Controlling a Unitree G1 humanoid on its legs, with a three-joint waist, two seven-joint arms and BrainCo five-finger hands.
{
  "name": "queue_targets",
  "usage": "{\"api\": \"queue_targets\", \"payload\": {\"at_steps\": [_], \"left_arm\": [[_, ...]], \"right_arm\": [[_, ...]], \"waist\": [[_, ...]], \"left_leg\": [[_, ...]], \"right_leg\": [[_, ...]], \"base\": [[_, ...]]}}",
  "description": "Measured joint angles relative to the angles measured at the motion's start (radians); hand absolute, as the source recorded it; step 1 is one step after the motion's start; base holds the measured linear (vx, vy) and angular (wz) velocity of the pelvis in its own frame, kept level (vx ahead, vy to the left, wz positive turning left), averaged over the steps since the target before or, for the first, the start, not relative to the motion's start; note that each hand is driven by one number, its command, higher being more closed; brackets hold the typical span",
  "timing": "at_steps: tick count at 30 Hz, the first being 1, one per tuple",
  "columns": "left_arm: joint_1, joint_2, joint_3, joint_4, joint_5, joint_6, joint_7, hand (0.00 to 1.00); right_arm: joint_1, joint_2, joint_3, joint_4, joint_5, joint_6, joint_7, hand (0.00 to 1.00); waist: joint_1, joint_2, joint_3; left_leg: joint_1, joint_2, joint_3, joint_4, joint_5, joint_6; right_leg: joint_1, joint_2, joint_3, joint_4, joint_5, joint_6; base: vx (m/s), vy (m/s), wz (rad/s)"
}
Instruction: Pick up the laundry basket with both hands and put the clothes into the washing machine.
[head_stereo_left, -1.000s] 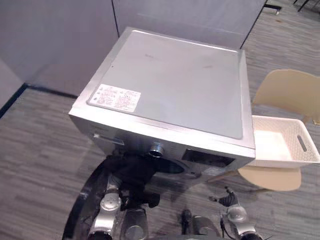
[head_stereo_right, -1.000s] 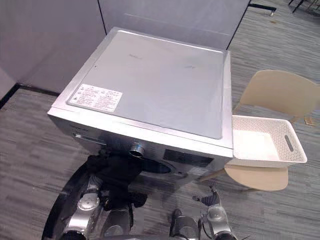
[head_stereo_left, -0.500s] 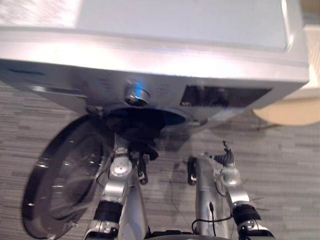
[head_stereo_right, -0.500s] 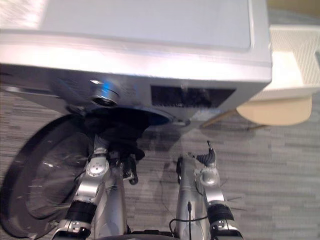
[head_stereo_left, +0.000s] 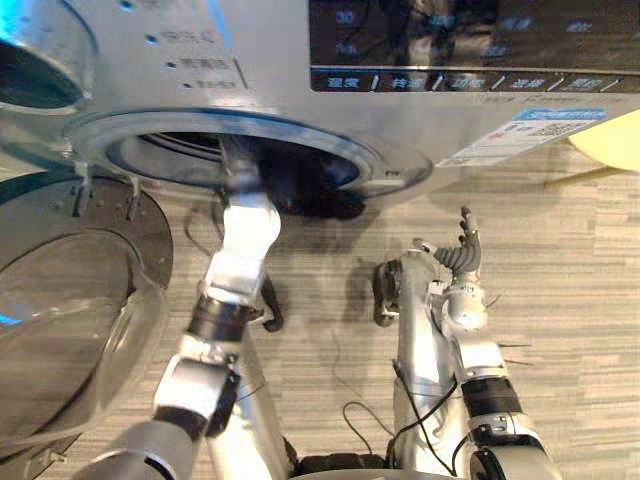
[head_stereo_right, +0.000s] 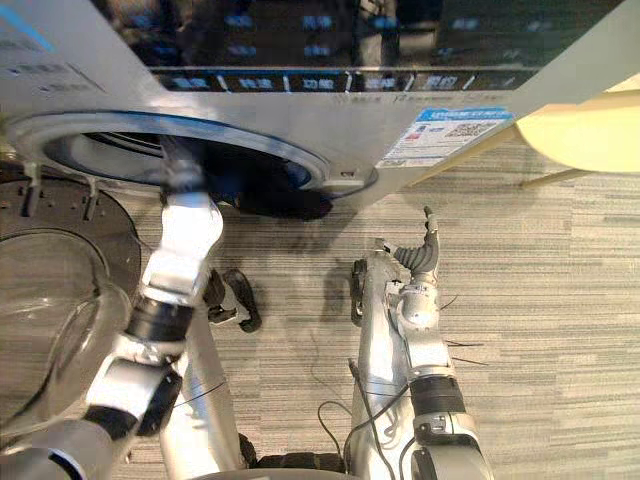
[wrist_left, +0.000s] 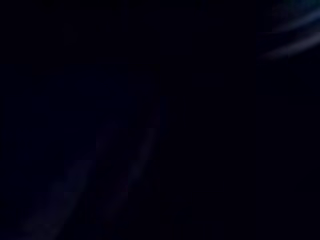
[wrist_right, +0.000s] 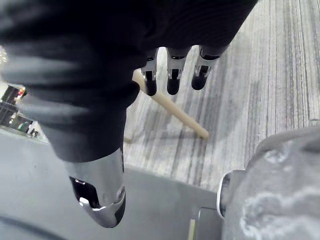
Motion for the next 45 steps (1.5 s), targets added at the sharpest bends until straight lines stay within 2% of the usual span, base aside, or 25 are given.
{"api": "queue_targets", "payload": {"at_steps": [1, 3, 6, 8, 9, 12, 16, 20, 22, 23, 25, 27, 31, 35, 37, 39, 40, 45], "left_arm": [[-0.039, 0.023, -0.008, 0.003, 0.032, 0.015, 0.014, 1.00], [-0.214, 0.115, -0.066, 0.059, 0.167, 0.069, 0.046, 1.00], [-0.377, 0.203, -0.169, 0.178, 0.313, 0.092, 0.080, 1.00], [-0.455, 0.227, -0.223, 0.254, 0.362, 0.117, 0.069, 1.00], [-0.525, 0.244, -0.238, 0.302, 0.394, 0.132, 0.061, 0.00], [-0.580, 0.290, -0.258, 0.345, 0.461, 0.132, 0.080, 0.00], [-0.606, 0.316, -0.265, 0.408, 0.468, 0.154, 0.066, 0.00], [-0.623, 0.313, -0.259, 0.472, 0.461, 0.149, -0.015, 0.00], [-0.622, 0.278, -0.208, 0.507, 0.447, 0.129, -0.059, 0.00], [-0.611, 0.262, -0.169, 0.511, 0.380, 0.105, -0.101, 0.00], [-0.568, 0.242, -0.101, 0.511, 0.305, 0.082, -0.139, 0.00], [-0.486, 0.216, -0.048, 0.511, 0.242, 0.073, -0.181, 0.00], [-0.329, 0.153, -0.022, 0.479, 0.163, 0.072, -0.208, 0.00], [-0.115, 0.086, -0.007, 0.287, 0.102, 0.061, -0.204, 0.00], [-0.032, 0.069, -0.006, 0.222, 0.092, 0.058, -0.202, 0.00], [0.029, 0.045, -0.006, 0.181, 0.089, 0.052, -0.202, 0.00], [0.094, 0.013, 0.001, 0.142, 0.078, 0.037, -0.204, 0.00], [0.285, -0.059, 0.038, 0.112, 0.029, 0.021, -0.216, 0.00]], "right_arm": [[0.000, 0.001, 0.000, 0.000, 0.000, -0.005, 0.000, 0.00], [-0.002, 0.003, 0.003, 0.002, 0.000, -0.031, 0.001, 0.00], [-0.006, 0.008, 0.003, 0.007, 0.000, -0.060, 0.002, 0.00], [-0.006, 0.006, 0.004, 0.014, -0.001, -0.080, 0.004, 0.00], [-0.010, 0.007, 0.007, 0.024, 0.000, -0.095, 0.005, 0.00], [-0.022, 0.006, 0.027, 0.050, 0.000, -0.119, 0.005, 0.00], [-0.022, -0.006, 0.042, 0.053, 0.003, -0.139, 0.004, 0.00], [-0.022, -0.014, 0.044, 0.057, 0.010, -0.141, 0.004, 0.00], [-0.021, -0.017, 0.037, 0.049, 0.013, -0.139, 0.005, 0.00], [-0.021, -0.019, 0.031, 0.048, 0.016, -0.134, 0.010, 0.00], [-0.021, -0.018, 0.018, 0.052, 0.033, -0.115, 0.026, 0.00], [-0.019, -0.017, 0.015, 0.057, 0.033, -0.083, 0.042, 0.00], [-0.002, -0.016, 0.010, 0.074, 0.031, -0.041, 0.049, 0.00], [0.020, -0.017, -0.020, 0.075, 0.030, -0.002, 0.049, 0.00], [0.024, -0.017, -0.023, 0.075, 0.030, 0.012, 0.049, 0.00], [0.026, -0.017, -0.031, 0.073, 0.029, 0.021, 0.049, 0.00], [0.026, -0.017, -0.046, 0.073, 0.029, 0.027, 0.049, 0.00], [0.034, -0.016, -0.048, 0.071, 0.029, 0.045, 0.050, 0.00]], "waist": [[-0.002, -0.002, 0.000], [-0.011, -0.011, 0.000], [-0.017, -0.026, -0.001], [-0.018, -0.028, -0.002], [-0.023, -0.035, -0.005], [-0.027, -0.042, -0.011], [-0.029, -0.042, -0.011], [-0.027, -0.042, -0.011], [-0.024, -0.043, -0.011], [-0.021, -0.043, -0.011], [-0.018, -0.043, -0.011], [-0.015, -0.043, -0.011], [-0.008, -0.043, -0.011], [0.013, -0.043, -0.012], [0.018, -0.044, -0.013], [0.036, -0.045, -0.016], [0.039, -0.045, -0.022], [0.043, -0.048, -0.063]], "left_leg": [[-0.002, 0.000, 0.000, -0.002, 0.000, 0.000], [-0.018, 0.001, -0.007, -0.014, 0.007, 0.000], [-0.034, 0.002, -0.007, -0.042, 0.018, -0.007], [-0.045, 0.003, -0.009, -0.049, 0.022, -0.008], [-0.050, 0.005, -0.008, -0.053, 0.022, -0.008], [-0.053, 0.016, -0.005, -0.075, 0.022, -0.011], [-0.063, 0.016, -0.002, -0.081, 0.022, -0.016], [-0.068, 0.012, -0.006, -0.076, 0.027, -0.010], [-0.069, 0.005, -0.010, -0.073, 0.038, -0.004], [-0.071, 0.000, -0.014, -0.069, 0.040, -0.005], [-0.069, -0.003, -0.023, -0.058, 0.040, -0.006], [-0.059, -0.008, -0.041, -0.048, 0.039, -0.006], [-0.012, -0.033, -0.054, -0.050, 0.039, -0.009], [0.030, -0.048, -0.070, -0.067, 0.043, -0.015], [0.057, -0.058, -0.071, -0.079, 0.048, -0.024], [0.078, -0.063, -0.073, -0.090, 0.050, -0.029], [0.097, -0.072, -0.076, -0.106, 0.055, -0.036], [0.151, -0.079, -0.082, -0.167, 0.066, -0.053]], "right_leg": [[-0.003, 0.000, 0.000, 0.000, 0.000, 0.000], [-0.013, 0.000, -0.013, -0.014, 0.004, -0.007], [-0.024, 0.002, -0.026, -0.043, 0.017, -0.021], [-0.027, 0.004, -0.035, -0.056, 0.020, -0.025], [-0.033, 0.004, -0.037, -0.061, 0.022, -0.029], [-0.034, 0.010, -0.046, -0.094, 0.037, -0.027], [-0.043, 0.006, -0.048, -0.108, 0.043, -0.016], [-0.044, 0.000, -0.050, -0.102, 0.044, -0.018], [-0.044, -0.005, -0.050, -0.090, 0.048, -0.027], [-0.043, -0.011, -0.054, -0.079, 0.043, -0.029], [-0.037, -0.015, -0.060, -0.063, 0.033, -0.032], [-0.017, -0.021, -0.075, -0.047, 0.020, -0.041], [0.040, -0.048, -0.083, -0.027, -0.011, -0.049], [0.097, -0.072, -0.103, -0.023, -0.036, -0.059], [0.125, -0.083, -0.109, -0.023, -0.045, -0.064], [0.148, -0.088, -0.115, -0.026, -0.052, -0.069], [0.169, -0.096, -0.123, -0.033, -0.060, -0.068], [0.232, -0.102, -0.150, -0.085, -0.064, -0.075]], "base": [[0.01, -0.041, -0.03], [0.02, -0.036, -0.01], [0.05, -0.025, -0.02], [0.06, -0.005, -0.04], [0.06, 0.000, -0.08], [0.03, 0.008, -0.13], [0.01, 0.005, -0.04], [0.01, -0.006, 0.03], [0.03, -0.031, 0.15], [0.03, -0.041, 0.16], [0.03, -0.036, 0.13], [0.02, -0.039, 0.15], [0.01, -0.048, 0.27], [0.01, -0.057, 0.23], [0.03, -0.087, 0.23], [0.03, -0.076, 0.19], [0.03, -0.068, 0.19], [0.04, -0.059, 0.10]]}}
